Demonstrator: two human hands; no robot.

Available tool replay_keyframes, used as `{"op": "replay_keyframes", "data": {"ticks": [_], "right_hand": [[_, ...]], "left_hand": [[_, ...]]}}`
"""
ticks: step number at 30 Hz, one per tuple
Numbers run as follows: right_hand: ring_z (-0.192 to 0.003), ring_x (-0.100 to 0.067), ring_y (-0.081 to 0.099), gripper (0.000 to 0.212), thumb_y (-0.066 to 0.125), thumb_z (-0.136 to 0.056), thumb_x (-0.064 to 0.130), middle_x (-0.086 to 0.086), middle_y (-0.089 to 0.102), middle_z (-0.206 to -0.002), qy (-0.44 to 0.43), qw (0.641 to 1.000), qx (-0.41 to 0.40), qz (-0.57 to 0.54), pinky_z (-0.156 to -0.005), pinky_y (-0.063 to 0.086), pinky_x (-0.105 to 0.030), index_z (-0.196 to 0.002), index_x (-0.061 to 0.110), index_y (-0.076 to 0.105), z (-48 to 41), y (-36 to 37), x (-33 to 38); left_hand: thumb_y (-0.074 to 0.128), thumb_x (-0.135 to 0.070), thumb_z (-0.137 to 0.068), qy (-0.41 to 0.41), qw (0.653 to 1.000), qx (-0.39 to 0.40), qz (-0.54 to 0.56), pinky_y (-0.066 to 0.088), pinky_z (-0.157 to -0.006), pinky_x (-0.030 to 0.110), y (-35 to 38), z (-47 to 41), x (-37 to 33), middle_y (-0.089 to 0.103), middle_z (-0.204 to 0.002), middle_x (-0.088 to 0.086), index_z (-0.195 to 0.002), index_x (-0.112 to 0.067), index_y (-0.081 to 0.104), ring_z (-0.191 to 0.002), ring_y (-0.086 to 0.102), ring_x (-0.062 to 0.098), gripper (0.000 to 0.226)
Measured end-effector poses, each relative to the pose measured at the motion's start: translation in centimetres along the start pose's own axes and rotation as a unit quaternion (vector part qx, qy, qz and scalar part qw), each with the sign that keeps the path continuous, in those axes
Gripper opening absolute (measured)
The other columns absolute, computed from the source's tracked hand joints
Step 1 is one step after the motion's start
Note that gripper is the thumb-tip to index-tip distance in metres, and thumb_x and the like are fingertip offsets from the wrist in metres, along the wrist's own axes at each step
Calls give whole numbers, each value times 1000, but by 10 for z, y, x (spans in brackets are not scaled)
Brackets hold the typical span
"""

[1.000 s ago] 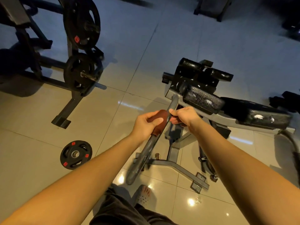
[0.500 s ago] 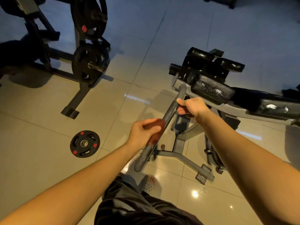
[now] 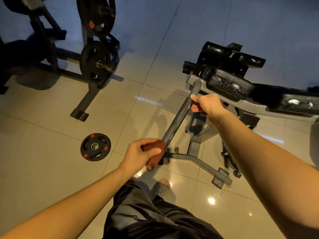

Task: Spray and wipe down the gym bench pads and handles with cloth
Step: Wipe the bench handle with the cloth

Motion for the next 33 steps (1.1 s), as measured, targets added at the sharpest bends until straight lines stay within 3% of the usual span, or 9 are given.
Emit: {"op": "replay_keyframes", "data": {"ticks": [3, 7, 9, 13, 16, 18, 22, 28, 33], "right_hand": [[-65, -12, 62, 21, 69, -97, 30, -5, 70, -81, -1, 1000, -7, -7, -73, 47, -28, -84, 14, 67, 5, -3, -1], [-60, -13, 57, 22, 67, -99, 25, -7, 66, -79, -1, 999, -15, -30, -39, 40, -11, -81, 11, 66, 12, -7, -3], [-59, -14, 54, 26, 66, -100, 24, -9, 63, -79, -3, 999, -28, -40, -34, 34, -9, -78, 11, 63, 16, -5, -5], [-56, -12, 55, 31, 63, -101, 29, -10, 62, -78, 5, 996, -64, -61, -38, 37, -9, -78, 9, 62, 20, 6, -15], [-68, -15, 65, 33, 63, -100, 32, -14, 71, -85, -15, 992, -105, -61, -67, 56, -24, -94, 1, 72, 40, 14, -41], [-80, -19, 68, 24, 63, -100, 24, -11, 72, -89, -14, 991, -113, -71, -75, 57, -32, -92, 3, 72, 74, 22, -71], [-79, -19, 68, 15, 61, -99, 9, -15, 72, -90, 5, 994, -71, -79, -61, 54, -18, -94, 2, 73, 142, 52, -123], [-74, -16, 67, 21, 57, -98, 0, -9, 74, -84, -11, 987, -104, -123, -66, 57, -23, -87, 8, 74, 181, 87, -145], [-75, -15, 67, 10, 67, -94, 5, -9, 75, -88, -33, 979, -113, -165, -63, 52, -16, -93, 7, 76, 195, 118, -150]], "left_hand": [[84, -13, -83, 45, 999, -6, -1, 58, -78, 19, 21, -23, -25, 70, -115, -10, -120, -25, 72, -101, 68, 0, 41], [84, -17, -83, 42, 999, 8, -27, 59, -87, 24, 14, -1, -3, 67, -122, -11, -121, -30, 69, -111, 64, 6, 43], [86, -17, -82, 22, 998, 10, -52, 59, -90, 27, 1, 20, 17, 68, -119, -12, -115, -33, 69, -110, 65, 6, 41], [86, -15, -81, -13, 997, 32, -71, 61, -76, 24, -9, 29, 19, 68, -114, -7, -113, -29, 68, -102, 66, 9, 39], [87, -14, -80, -7, 993, 60, -105, 55, -60, 13, -12, 21, 7, 68, -110, -1, -112, -25, 67, -88, 67, 2, 39], [87, -16, -80, -16, 990, 80, -115, 54, -58, 13, -14, 15, 2, 67, -112, -4, -117, -26, 65, -90, 65, 5, 44], [87, -23, -80, -12, 987, 101, -122, 53, -69, 14, -7, 1, -6, 66, -116, -7, -128, -25, 62, -102, 64, 12, 55], [89, -26, -78, 21, 983, 91, -156, 55, -68, 22, -4, -4, -17, 62, -105, 0, -95, -20, 61, -90, 65, 15, 33], [90, -30, -76, 37, 977, 59, -200, 58, -73, 34, -20, 11, -15, 66, -90, 0, -94, -19, 55, -83, 66, 18, 41]]}}
Point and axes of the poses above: each hand's wrist, its own z-axis away from the middle knuckle, its own y-axis out of the palm, x = y × z, the point moved 3 cm from there along -z, towards the middle knuckle
